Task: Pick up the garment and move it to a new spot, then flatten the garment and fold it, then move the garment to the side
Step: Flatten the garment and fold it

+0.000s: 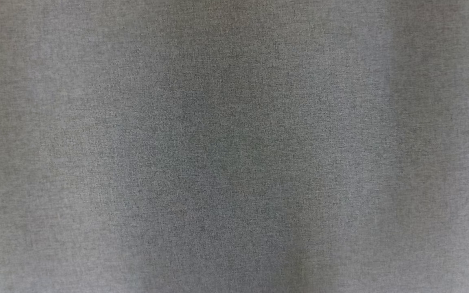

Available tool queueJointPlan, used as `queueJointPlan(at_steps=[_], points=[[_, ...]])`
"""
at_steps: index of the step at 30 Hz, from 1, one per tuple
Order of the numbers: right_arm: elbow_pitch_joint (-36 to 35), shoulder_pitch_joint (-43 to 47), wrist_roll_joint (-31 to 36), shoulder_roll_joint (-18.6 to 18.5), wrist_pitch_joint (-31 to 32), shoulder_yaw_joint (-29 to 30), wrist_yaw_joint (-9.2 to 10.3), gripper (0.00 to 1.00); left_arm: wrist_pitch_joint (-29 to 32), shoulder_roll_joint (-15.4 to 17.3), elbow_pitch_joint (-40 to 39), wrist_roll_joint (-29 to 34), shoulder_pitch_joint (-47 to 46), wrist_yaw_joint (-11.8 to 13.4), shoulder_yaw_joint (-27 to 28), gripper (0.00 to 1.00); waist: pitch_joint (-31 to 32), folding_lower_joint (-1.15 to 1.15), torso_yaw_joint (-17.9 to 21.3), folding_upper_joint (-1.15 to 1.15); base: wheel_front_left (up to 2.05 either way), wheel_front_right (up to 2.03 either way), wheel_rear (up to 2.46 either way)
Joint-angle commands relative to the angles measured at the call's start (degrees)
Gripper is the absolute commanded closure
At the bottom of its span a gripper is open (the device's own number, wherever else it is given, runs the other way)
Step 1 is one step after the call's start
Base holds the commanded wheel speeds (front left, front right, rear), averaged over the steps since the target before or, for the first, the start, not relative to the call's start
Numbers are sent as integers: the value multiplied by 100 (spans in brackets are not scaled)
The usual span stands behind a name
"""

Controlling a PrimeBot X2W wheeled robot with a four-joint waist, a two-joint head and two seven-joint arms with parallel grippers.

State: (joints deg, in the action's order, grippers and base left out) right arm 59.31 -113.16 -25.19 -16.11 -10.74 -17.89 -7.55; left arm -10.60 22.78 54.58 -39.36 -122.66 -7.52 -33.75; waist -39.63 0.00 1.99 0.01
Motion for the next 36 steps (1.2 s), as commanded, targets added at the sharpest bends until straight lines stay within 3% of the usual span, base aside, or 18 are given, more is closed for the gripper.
queueJointPlan(at_steps=[1, 6, 13, 18, 22, 26, 29, 32, 36], points=[[-62, 274, -138, -8, -83, -112, 15, 100, -61, 5, -101, -171, 237, 14, -102, 100, 51, 0, -10, -1, 0, 0, 0], [-493, 899, -508, -265, -214, -521, 15, 100, -262, 126, -484, -640, 849, 15, -214, 100, 256, 0, -92, -1, 0, 0, 0], [-1857, 2951, -1449, -837, -396, -912, 15, 100, -458, 438, -1617, -1051, 2743, 57, 39, 100, 943, 0, -112, -1, 0, 0, 0], [-2854, 4633, -1773, -1272, -430, -869, 15, 100, -460, 532, -3277, -1135, 4750, 584, 687, 100, 1492, 0, -108, -1, 0, 0, 0], [-3482, 6026, -1899, -1449, -439, -456, 15, 100, -460, 504, -4701, -1074, 6535, 1118, 1154, 100, 1886, 0, -148, -1, 0, 0, 0], [-3999, 7460, -1866, -1361, -441, 7, 15, 100, -461, 414, -5876, -932, 8320, 1632, 1494, 100, 2233, 0, -150, -1, 0, 0, 0], [-4277, 8390, -1818, -1254, -386, 326, 15, 100, -461, 186, -6456, -1002, 9559, 1810, 1688, 100, 2434, 0, -161, -1, 0, 0, 0], [-4509, 9141, -1736, -1073, -305, 700, 15, 100, -462, -12, -6688, -894, 10586, 1906, 1808, 100, 2562, 0, -176, -1, 0, 0, 0], [-4755, 10022, -1484, -830, -208, 1165, 15, 100, -462, -400, -6680, -725, 11699, 1794, 1959, 100, 2762, 0, -238, -1, 0, 0, 0]])
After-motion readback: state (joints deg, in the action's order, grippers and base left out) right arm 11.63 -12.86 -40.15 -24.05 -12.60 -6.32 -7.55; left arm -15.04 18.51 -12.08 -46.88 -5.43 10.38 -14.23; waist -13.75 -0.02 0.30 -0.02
